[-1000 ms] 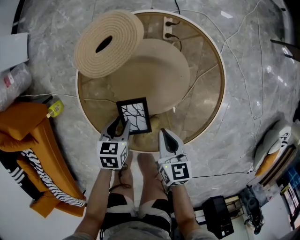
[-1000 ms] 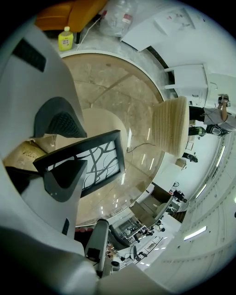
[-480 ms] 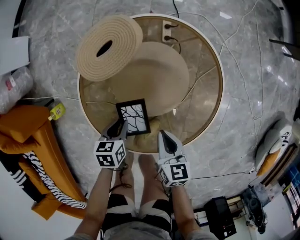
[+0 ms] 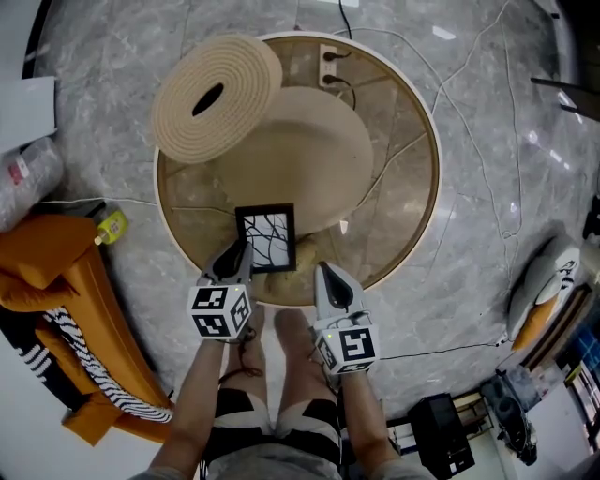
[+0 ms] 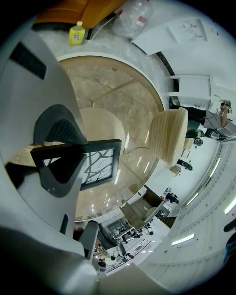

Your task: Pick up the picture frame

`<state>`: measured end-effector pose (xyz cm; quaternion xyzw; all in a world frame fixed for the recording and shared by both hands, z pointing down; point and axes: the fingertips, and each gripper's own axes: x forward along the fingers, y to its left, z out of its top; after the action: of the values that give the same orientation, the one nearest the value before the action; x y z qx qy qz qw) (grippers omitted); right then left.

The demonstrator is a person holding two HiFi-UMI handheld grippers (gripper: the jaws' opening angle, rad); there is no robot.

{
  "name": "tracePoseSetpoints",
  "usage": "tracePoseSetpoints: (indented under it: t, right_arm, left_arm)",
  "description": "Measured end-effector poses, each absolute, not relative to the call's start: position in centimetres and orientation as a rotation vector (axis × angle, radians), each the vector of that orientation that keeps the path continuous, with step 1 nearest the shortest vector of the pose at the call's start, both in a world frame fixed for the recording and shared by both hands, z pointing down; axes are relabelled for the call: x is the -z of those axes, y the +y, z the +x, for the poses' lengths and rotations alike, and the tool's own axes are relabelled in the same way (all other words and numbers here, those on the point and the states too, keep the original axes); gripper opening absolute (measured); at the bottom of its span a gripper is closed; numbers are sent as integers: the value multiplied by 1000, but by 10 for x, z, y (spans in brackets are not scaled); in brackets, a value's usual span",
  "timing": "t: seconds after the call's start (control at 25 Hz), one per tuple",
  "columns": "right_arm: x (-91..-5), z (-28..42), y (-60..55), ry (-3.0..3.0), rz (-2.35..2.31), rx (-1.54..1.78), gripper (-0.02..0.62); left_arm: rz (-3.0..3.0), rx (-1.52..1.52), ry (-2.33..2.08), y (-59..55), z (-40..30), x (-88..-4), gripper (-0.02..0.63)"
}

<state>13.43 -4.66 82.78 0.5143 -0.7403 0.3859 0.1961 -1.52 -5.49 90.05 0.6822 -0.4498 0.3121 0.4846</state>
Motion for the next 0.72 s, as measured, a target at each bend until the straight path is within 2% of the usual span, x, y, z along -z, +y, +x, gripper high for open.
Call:
tracePoseSetpoints:
  t: [0.36,0.72]
  right_arm:
    - [-804,134,-49,-2089,1467,-1032,-2]
    - [-727,144,-56,-2132,1543,-893,-1]
  left_arm:
    - [1761,-767,-1121,-68,-19,-871,77]
    - [1927,-687,-1158,-96,-11,-772,77]
